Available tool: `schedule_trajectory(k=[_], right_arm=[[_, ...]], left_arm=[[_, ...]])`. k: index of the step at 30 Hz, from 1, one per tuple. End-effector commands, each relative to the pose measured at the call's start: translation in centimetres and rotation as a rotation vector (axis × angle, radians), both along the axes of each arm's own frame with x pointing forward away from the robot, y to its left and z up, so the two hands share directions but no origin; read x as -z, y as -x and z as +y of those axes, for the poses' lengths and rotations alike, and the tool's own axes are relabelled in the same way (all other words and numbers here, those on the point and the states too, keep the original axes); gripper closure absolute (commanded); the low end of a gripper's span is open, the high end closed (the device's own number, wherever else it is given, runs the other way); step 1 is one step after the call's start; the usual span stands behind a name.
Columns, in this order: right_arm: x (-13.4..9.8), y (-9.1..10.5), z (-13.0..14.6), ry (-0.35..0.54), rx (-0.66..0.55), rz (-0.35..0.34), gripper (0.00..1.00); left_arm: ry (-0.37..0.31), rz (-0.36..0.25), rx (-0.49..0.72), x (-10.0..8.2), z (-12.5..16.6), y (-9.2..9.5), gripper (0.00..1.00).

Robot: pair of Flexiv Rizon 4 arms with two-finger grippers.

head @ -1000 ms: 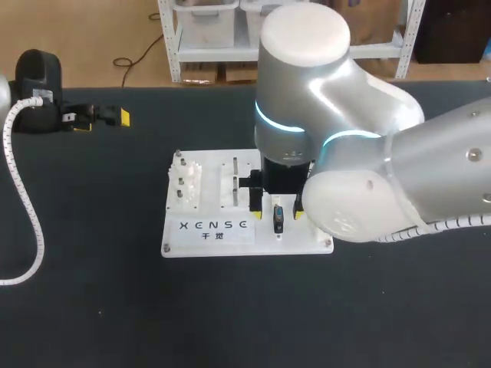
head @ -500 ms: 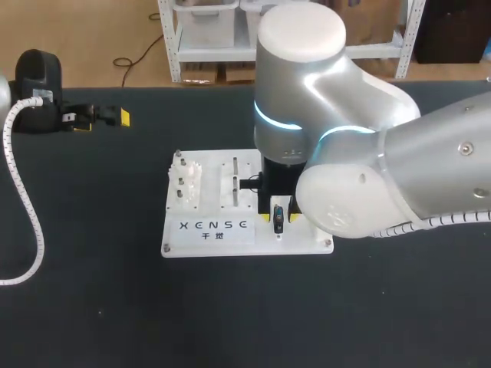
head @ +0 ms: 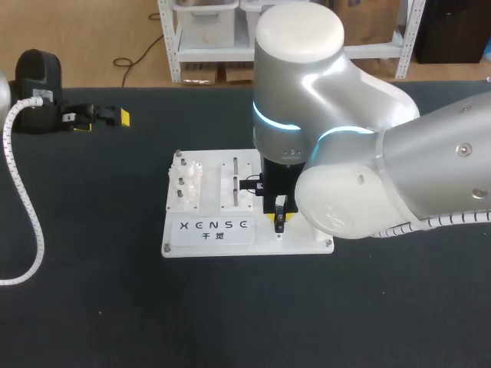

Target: Insert the USB connector, Ethernet cable, and multi-pin plug into their matching sockets one by one.

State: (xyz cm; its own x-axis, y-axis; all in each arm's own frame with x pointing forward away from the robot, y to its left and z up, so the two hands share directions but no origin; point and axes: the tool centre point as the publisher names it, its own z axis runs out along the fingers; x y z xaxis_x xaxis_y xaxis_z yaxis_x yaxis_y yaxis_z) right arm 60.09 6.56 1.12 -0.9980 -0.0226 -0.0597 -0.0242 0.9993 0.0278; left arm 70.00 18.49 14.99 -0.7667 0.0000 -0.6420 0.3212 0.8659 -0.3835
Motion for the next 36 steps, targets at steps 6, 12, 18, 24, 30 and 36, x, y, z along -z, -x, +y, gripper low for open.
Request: schedule_trajectory(k=[6,12,18,24,30,36], right_arm=[[-1.4,0.1,-0.1,-0.056,-0.025,-0.051,1.0],[-3.3,-0.1,-0.9,-0.077,-0.028,-0.081,1.0],[-5.1,-0.3,-3.0,-0.073,-0.024,-0.113,1.0],[-6.0,-0.5,-4.9,-0.035,-0.03,-0.147,1.0],[-6.1,-0.4,-6.2,-0.005,-0.027,-0.148,1.0],[-5.9,-0.3,-7.0,0.015,-0.02,-0.148,1.0]], left_arm=[[0.0,0.0,0.0,0.0,0.0,0.0,0.0],[0.0,0.0,0.0,0.0,0.0,0.0,0.0],[0.0,0.0,0.0,0.0,0.0,0.0,0.0],[0.0,0.0,0.0,0.0,0.0,0.0,0.0],[0.0,0.0,0.0,0.0,0.0,0.0,0.0],[0.0,0.0,0.0,0.0,0.0,0.0,0.0]])
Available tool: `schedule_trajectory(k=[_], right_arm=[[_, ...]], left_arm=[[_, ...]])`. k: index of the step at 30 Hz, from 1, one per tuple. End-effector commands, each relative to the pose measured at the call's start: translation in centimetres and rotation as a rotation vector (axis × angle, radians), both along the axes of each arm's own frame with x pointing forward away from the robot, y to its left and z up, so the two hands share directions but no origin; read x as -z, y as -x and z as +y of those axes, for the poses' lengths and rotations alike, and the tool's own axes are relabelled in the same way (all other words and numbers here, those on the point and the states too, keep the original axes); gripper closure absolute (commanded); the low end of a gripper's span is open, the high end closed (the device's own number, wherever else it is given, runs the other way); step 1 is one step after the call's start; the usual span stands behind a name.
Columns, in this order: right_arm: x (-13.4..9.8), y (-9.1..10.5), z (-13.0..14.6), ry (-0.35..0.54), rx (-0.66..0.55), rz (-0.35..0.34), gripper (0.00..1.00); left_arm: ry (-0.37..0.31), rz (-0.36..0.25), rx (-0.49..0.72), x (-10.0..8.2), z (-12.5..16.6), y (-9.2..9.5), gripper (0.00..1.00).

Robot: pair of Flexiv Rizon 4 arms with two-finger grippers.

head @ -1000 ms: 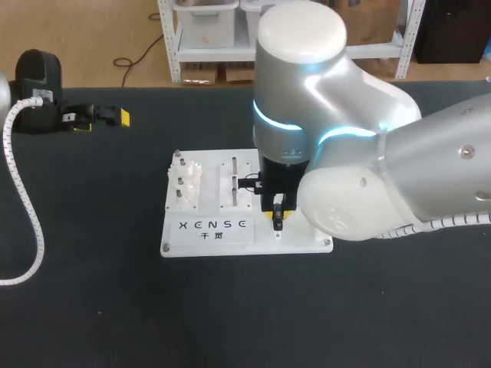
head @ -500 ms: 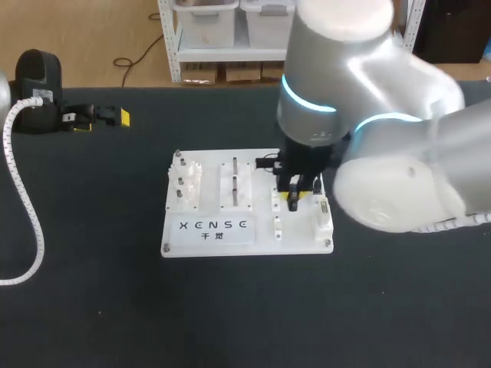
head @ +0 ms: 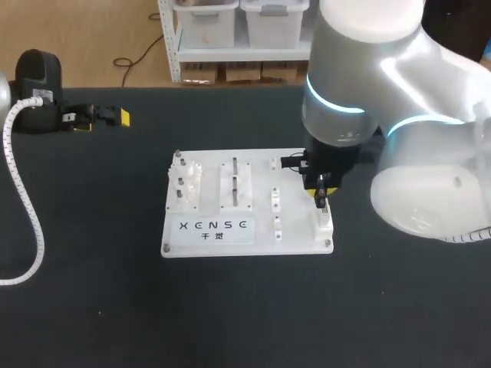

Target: Insert the USB connector, Ethernet cable, and multi-pin plug into their matching sockets one by one.

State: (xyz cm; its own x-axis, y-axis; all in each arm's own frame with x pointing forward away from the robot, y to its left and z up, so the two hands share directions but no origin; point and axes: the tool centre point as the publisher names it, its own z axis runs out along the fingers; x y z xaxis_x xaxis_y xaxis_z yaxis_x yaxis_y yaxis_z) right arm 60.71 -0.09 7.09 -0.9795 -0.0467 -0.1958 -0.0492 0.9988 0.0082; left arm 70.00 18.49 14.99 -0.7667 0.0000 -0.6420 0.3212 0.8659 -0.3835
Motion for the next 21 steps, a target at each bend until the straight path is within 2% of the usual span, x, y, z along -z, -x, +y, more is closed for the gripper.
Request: schedule_trajectory(k=[1,21], right_arm=[[0.05,0.34,-0.41,0.001,0.002,-0.009,1.0],[0.95,0.81,-0.8,0.026,0.001,0.008,1.0]], left_arm=[[0.0,0.0,0.0,0.0,0.0,0.0,0.0],[0.0,0.0,0.0,0.0,0.0,0.0,0.0]])
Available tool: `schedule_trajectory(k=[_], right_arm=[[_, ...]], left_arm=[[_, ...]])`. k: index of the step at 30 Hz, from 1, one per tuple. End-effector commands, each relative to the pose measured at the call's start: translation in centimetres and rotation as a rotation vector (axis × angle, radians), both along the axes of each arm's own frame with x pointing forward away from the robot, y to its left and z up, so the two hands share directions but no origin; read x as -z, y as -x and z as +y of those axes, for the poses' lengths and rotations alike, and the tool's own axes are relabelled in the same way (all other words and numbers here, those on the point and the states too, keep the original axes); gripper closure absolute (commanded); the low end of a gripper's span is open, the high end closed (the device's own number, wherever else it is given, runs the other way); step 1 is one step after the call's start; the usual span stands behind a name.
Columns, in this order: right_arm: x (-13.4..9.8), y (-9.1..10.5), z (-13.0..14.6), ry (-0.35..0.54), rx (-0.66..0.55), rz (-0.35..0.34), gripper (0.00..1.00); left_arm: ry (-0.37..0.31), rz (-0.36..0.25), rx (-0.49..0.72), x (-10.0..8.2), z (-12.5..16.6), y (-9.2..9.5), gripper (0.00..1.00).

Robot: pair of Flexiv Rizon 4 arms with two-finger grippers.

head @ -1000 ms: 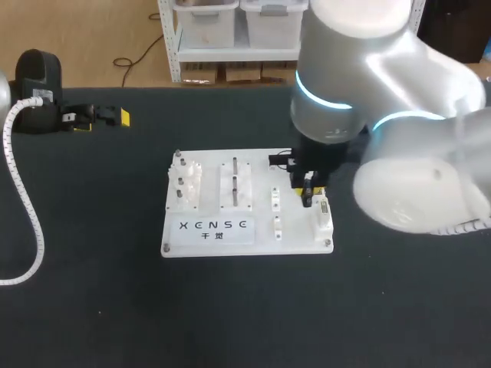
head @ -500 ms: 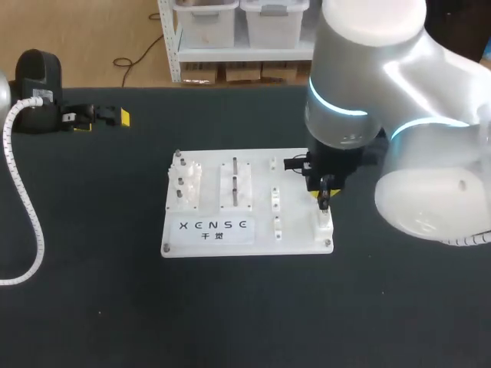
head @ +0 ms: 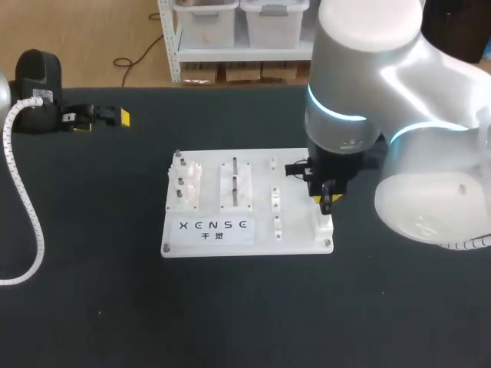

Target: Insert the USB connector, Ethernet cable, and multi-pin plug into their matching sockets one by one.

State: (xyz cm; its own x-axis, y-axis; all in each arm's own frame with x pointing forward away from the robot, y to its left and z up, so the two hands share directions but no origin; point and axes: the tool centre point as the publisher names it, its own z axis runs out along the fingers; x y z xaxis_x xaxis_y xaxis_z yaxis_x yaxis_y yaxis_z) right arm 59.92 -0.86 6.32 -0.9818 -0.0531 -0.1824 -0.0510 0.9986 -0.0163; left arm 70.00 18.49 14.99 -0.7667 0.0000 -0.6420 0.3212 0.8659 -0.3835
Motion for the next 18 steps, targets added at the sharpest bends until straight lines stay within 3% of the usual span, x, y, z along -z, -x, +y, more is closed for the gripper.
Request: schedule_trajectory(k=[1,18], right_arm=[[0.23,0.0,-0.05,0.002,0.003,-0.005,1.0],[0.44,-0.15,-0.04,-0.005,0.011,-0.02,1.0]], left_arm=[[0.0,0.0,0.0,0.0,0.0,0.0,0.0],[0.0,0.0,0.0,0.0,0.0,0.0,0.0]])
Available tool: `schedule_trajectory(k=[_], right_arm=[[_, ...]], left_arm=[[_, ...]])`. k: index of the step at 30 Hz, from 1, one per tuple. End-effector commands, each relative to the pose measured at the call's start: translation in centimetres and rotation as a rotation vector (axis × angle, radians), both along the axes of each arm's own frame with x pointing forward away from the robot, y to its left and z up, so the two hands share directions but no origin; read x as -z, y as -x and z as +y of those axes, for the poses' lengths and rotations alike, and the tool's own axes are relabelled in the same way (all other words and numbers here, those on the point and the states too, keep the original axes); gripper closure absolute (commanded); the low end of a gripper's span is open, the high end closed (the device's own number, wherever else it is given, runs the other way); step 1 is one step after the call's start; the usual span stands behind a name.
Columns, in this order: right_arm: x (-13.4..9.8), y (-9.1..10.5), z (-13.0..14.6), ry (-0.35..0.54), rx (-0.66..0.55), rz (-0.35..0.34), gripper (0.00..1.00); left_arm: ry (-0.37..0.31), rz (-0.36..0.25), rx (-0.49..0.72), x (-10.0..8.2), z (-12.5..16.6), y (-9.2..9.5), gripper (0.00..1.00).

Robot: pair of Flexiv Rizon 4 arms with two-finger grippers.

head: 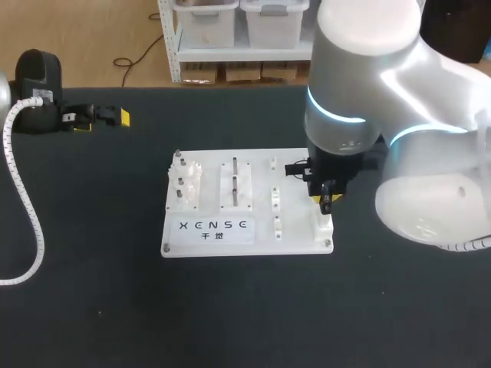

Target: Insert the USB connector, Ethernet cable, and multi-pin plug into their matching sockets one by one.

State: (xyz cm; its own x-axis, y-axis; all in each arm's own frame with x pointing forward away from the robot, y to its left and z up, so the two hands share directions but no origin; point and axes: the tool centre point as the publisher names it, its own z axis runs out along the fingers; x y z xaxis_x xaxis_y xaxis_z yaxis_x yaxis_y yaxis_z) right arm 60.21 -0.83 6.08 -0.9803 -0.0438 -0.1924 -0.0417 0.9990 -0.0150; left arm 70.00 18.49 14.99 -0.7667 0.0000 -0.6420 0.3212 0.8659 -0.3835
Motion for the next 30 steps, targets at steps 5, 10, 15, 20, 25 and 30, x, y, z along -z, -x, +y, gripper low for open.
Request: schedule_trajectory(k=[5,10,15,20,25,30], right_arm=[[0.2,0.1,0.0,-0.003,-0.003,-0.016,1.0],[0.1,0.1,0.1,-0.001,-0.01,-0.022,1.0],[0.1,0.4,0.0,0.003,-0.016,-0.03,1.0],[0.4,0.9,-0.1,0.015,-0.025,-0.051,1.0],[0.6,1.2,-0.2,0.007,-0.022,-0.059,1.0],[0.9,1.5,-0.3,0.002,-0.01,-0.064,1.0]], left_arm=[[0.0,0.0,0.0,0.0,0.0,0.0,0.0],[0.0,0.0,0.0,0.0,0.0,0.0,0.0],[0.0,0.0,0.0,0.0,0.0,0.0,0.0],[0.0,0.0,0.0,0.0,0.0,0.0,0.0],[0.0,0.0,0.0,0.0,0.0,0.0,0.0],[0.0,0.0,0.0,0.0,0.0,0.0,0.0]])
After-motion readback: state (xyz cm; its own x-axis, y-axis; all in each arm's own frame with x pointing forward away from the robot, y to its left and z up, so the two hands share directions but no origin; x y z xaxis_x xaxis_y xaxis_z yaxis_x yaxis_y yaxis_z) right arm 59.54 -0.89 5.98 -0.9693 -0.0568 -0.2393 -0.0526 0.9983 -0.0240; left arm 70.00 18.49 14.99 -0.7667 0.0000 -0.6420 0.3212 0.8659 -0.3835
